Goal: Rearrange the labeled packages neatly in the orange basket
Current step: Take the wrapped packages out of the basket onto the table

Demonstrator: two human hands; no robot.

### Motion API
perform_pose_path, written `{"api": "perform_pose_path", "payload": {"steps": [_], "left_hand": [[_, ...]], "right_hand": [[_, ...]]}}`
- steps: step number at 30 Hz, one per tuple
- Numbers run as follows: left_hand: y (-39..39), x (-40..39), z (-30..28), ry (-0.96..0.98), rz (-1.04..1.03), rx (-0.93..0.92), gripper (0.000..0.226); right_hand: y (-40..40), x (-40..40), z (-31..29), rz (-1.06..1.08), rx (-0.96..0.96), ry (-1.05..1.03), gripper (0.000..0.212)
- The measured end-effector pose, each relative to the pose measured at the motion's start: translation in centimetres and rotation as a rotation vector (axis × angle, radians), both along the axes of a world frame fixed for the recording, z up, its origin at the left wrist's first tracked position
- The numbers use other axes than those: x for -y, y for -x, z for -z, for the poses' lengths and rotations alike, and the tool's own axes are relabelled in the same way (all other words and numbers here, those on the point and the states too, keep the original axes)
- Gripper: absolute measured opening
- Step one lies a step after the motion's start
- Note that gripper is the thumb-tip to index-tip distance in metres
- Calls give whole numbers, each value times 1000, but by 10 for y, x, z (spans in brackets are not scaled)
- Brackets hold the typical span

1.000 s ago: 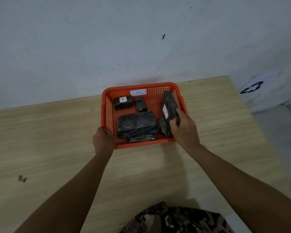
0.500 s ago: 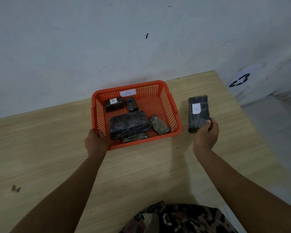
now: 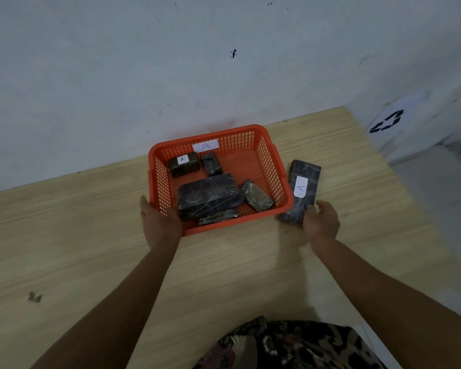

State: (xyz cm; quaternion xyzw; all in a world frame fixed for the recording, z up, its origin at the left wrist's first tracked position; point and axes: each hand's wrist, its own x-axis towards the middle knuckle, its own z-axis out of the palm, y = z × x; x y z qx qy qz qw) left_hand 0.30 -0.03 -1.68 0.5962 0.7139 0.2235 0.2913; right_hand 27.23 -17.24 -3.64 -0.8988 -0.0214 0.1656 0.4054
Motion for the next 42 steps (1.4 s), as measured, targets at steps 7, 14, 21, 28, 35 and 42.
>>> {"api": "perform_pose_path", "payload": {"steps": [7, 14, 21, 28, 35, 42], "left_hand": [[-33, 23, -6, -374, 512, -217, 81], [-61, 4, 2, -99, 779, -399, 94], [-70, -7, -3, -134, 829, -572, 79], [-47, 12, -49, -324, 551, -63, 52], [-13, 80, -67, -255, -91, 501, 38], [11, 183, -12, 14, -693, 775, 33]], "right_hand": [[9, -42, -23, -391, 107, -187, 36], [9, -55, -22, -509, 38, -108, 38], [-2, -55, -10, -525, 61, -64, 40], [4, -50, -4, -550, 62, -103, 39], [11, -52, -2, -509, 140, -67, 38], [9, -53, -5, -532, 139, -38, 41]]}}
